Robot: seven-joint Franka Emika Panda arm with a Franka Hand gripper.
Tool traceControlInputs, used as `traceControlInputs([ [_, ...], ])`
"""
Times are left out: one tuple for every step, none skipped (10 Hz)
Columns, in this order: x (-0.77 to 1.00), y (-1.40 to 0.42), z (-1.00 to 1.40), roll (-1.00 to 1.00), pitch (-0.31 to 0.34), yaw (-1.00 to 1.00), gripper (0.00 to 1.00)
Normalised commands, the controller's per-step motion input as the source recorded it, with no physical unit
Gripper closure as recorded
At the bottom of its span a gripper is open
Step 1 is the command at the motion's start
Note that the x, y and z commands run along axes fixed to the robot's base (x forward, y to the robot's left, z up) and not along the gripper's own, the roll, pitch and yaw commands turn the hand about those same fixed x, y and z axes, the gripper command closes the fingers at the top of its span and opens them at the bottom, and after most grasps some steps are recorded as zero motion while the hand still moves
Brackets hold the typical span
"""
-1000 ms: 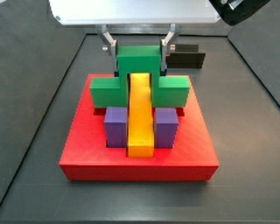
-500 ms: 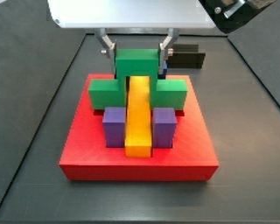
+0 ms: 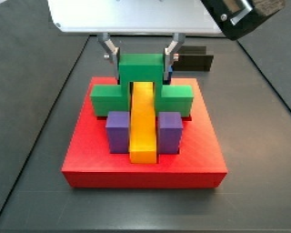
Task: Pick up the green object. Move up. Place the green object on the fixture. Regrasp the green object. Move to above the board. Insert the green object.
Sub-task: Insert the green object.
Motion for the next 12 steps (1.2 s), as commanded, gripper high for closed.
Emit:
traceControlInputs([
  [0.06, 0.0, -0.17, 0.05, 0.0, -0.01, 1.0],
  [0.07, 0.0, -0.16, 0.06, 0.0, -0.02, 1.0],
  [0.06, 0.0, -0.15, 0.06, 0.0, -0.01, 1.0],
  [0.08, 0.0, -0.13, 0.06, 0.0, -0.01, 1.0],
  [0.1, 0.0, -0.11, 0.06, 0.006, -0.01, 1.0],
  [0.14, 0.0, -0.07, 0.05, 0.023, -0.01, 1.0],
  [0.17, 0.0, -0.06, 0.04, 0.039, -0.01, 1.0],
  [0.18, 0.0, -0.05, 0.04, 0.043, -0.01, 1.0],
  [0.17, 0.0, -0.07, 0.04, 0.037, 0.0, 1.0],
  [0.15, 0.0, -0.08, 0.04, 0.027, 0.0, 1.0],
  [0.13, -0.04, -0.1, 0.06, 0.01, 0.0, 1.0],
  [0.12, -0.05, -0.11, 0.06, 0.0, 0.0, 1.0],
])
